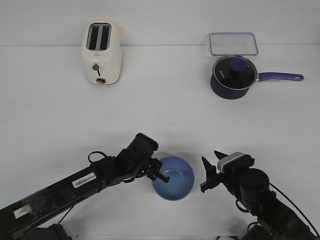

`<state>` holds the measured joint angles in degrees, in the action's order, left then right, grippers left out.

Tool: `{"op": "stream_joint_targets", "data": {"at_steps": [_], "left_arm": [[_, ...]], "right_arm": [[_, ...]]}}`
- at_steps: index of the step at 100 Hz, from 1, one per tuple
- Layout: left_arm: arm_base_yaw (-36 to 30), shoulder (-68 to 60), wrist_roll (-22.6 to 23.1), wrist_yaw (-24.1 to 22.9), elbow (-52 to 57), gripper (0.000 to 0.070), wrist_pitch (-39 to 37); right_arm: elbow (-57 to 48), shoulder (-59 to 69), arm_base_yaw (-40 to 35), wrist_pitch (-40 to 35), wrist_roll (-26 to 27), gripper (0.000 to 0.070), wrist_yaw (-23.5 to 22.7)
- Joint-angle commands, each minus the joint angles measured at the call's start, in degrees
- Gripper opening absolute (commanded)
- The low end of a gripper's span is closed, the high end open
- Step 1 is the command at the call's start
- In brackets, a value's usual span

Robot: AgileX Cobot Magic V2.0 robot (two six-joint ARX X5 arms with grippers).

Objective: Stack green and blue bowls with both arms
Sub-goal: 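Carry the blue bowl over the green bowl and lower it inside, then open the left gripper and withdraw it from the stacked bowls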

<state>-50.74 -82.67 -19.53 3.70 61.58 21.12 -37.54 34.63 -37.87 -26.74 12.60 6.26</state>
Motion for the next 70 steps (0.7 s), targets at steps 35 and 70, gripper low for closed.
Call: {"op": "stream_joint_targets", "data": {"at_steps": [35,70], "left_arm": [[-1.01,0.02,-0.04,-4.79,0.7,0.0434,-0.83],[1.6,28.11,5.99,-16.74,-0.87,0.0421,7.17]], "right_arm": [[-0.26,0.31,-0.52,-0.68,0.02,0.0324,0.26],[-0.24,-4.63,-0.55,-2.36,-0.07,0.0324,0.98]]}}
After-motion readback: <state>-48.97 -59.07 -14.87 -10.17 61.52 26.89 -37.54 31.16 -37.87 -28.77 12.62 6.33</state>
